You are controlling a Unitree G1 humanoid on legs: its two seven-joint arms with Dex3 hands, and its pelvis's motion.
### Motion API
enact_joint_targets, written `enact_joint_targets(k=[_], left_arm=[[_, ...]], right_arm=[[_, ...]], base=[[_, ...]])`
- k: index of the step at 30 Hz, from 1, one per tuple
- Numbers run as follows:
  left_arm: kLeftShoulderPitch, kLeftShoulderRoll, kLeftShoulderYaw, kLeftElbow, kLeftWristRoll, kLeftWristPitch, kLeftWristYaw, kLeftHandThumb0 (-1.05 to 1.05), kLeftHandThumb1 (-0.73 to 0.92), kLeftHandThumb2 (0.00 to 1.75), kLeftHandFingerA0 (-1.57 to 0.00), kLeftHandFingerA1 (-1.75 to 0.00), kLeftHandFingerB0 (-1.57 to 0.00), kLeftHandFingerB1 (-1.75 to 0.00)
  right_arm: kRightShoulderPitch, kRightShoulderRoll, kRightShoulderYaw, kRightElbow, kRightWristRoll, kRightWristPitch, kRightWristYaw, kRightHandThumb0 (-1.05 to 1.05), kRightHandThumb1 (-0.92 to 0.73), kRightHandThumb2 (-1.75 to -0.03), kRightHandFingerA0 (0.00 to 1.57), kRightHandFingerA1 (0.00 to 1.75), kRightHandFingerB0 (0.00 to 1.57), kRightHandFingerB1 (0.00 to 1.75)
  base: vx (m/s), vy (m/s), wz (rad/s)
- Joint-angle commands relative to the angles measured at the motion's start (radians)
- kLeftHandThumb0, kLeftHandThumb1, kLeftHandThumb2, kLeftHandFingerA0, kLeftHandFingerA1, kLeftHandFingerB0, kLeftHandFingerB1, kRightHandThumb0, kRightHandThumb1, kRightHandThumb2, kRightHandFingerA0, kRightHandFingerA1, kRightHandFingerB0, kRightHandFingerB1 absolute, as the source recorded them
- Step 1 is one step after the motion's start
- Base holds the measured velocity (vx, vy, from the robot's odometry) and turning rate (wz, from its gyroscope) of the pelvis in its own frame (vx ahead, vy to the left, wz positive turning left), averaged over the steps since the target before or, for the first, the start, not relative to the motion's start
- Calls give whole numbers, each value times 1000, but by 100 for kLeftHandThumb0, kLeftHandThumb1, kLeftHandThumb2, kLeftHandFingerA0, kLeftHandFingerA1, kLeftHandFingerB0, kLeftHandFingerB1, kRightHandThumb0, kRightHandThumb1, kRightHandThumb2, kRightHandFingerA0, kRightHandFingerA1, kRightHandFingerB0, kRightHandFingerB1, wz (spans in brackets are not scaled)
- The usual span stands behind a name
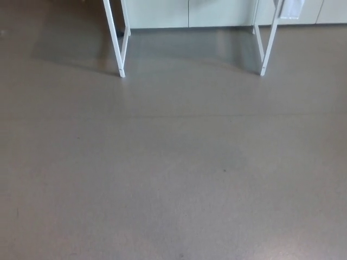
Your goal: The robot walks towards a desk on which a file tray is kept in the middle and a stapler is kept to its right. The robot lifts the stapler using its right hand and places it on the file tray.
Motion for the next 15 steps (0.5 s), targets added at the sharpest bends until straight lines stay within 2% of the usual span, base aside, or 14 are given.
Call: enact_joint_targets(k=[1, 6, 7, 9, 15], left_arm=[[5, 17, 5, 5, 15, -20, -3, -35, 31, 104, -57, -79, -51, -74], [5, 17, 6, 5, 16, -20, -3, -35, 31, 104, -57, -79, -51, -74], [5, 17, 7, 5, 16, -20, -3, -35, 31, 104, -57, -79, -51, -74], [5, 17, 8, 5, 17, -20, -3, -35, 31, 104, -57, -79, -51, -74], [14, 13, 12, 7, 17, -23, 0, -35, 31, 104, -57, -79, -51, -74]], right_arm=[[0, -9, -3, 3, 12, -15, 3, -27, -55, -56, 54, 62, 37, 47], [0, -9, -3, 3, 13, -15, 3, -27, -55, -56, 54, 62, 37, 47], [0, -9, -3, 3, 12, -15, 3, -27, -55, -56, 54, 62, 37, 47], [0, -9, -3, 4, 13, -16, 3, -27, -55, -56, 54, 62, 37, 47], [-1, -12, 0, 7, 9, -17, 4, -27, -55, -56, 54, 62, 37, 47]], base=[[0, 0, 0], [55, 164, -9], [211, 330, 99], [225, 538, -30], [126, 161, 0]])
